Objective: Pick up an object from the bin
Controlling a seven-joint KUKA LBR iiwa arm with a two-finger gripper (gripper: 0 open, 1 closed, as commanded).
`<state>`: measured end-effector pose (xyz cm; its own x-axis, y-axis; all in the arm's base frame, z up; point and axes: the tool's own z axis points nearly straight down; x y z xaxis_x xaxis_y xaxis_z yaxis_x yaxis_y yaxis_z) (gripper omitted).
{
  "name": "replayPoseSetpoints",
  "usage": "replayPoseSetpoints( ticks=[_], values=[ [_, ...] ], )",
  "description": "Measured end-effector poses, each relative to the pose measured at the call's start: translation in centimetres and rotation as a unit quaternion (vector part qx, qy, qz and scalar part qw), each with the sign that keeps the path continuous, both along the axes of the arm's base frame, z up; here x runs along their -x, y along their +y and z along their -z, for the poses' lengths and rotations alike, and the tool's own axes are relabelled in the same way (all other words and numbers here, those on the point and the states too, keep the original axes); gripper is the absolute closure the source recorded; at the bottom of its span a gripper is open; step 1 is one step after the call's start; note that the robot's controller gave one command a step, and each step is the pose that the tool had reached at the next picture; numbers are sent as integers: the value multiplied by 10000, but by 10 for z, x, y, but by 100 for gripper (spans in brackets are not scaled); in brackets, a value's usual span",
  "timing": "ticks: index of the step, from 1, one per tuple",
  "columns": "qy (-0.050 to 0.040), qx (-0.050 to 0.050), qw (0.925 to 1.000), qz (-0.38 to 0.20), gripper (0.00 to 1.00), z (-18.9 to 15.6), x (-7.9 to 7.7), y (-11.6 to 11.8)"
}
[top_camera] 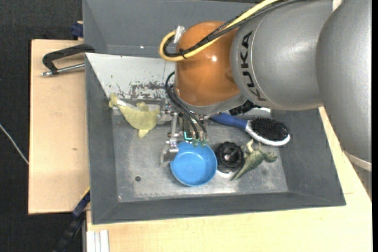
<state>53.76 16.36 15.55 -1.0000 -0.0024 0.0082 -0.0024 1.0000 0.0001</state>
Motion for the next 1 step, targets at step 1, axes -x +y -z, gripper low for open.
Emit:
replayPoseSetpoints(
  ticks=[1],
  values=[
    [-72, -23, 9479, -3184, 0, 81, 12, -76]
  ],
)
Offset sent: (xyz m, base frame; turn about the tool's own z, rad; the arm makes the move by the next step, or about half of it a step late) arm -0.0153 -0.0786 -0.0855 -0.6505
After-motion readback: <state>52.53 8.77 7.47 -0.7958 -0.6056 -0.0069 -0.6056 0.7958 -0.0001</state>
